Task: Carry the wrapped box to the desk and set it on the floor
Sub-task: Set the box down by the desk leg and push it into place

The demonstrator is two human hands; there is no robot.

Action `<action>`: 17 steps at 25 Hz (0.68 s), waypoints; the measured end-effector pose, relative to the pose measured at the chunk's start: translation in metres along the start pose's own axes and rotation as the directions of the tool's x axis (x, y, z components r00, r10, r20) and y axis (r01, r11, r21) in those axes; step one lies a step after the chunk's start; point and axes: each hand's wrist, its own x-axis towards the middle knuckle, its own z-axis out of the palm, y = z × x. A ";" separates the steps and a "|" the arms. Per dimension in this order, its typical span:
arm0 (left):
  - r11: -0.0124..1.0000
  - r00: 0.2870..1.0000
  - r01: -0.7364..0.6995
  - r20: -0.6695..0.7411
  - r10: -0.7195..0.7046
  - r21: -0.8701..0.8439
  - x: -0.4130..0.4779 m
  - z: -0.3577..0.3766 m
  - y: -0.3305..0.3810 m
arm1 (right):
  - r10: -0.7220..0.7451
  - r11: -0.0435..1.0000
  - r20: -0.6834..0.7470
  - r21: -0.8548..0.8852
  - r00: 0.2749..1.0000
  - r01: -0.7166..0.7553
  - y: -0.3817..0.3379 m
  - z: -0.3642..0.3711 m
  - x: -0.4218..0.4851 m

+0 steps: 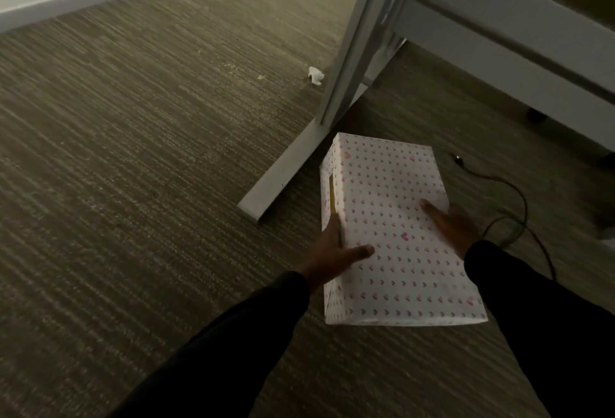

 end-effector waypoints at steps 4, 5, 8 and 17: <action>0.925 0.985 -0.100 -0.093 0.143 0.367 -0.009 0.004 -0.010 | -0.040 0.999 -0.028 -0.016 0.999 0.039 0.003 -0.002 0.006; 0.819 0.965 -0.141 -0.108 0.240 0.556 -0.015 0.005 -0.015 | -0.049 0.998 -0.032 -0.038 0.998 0.047 0.004 -0.002 0.008; 0.335 0.868 -0.394 0.226 0.441 0.856 -0.027 0.007 -0.031 | -0.087 0.980 -0.068 -0.187 0.994 0.073 0.005 0.004 0.011; -0.066 0.888 -0.354 0.358 0.289 0.933 -0.005 -0.007 -0.008 | -0.140 0.905 0.044 -0.399 0.989 0.146 -0.008 0.007 0.018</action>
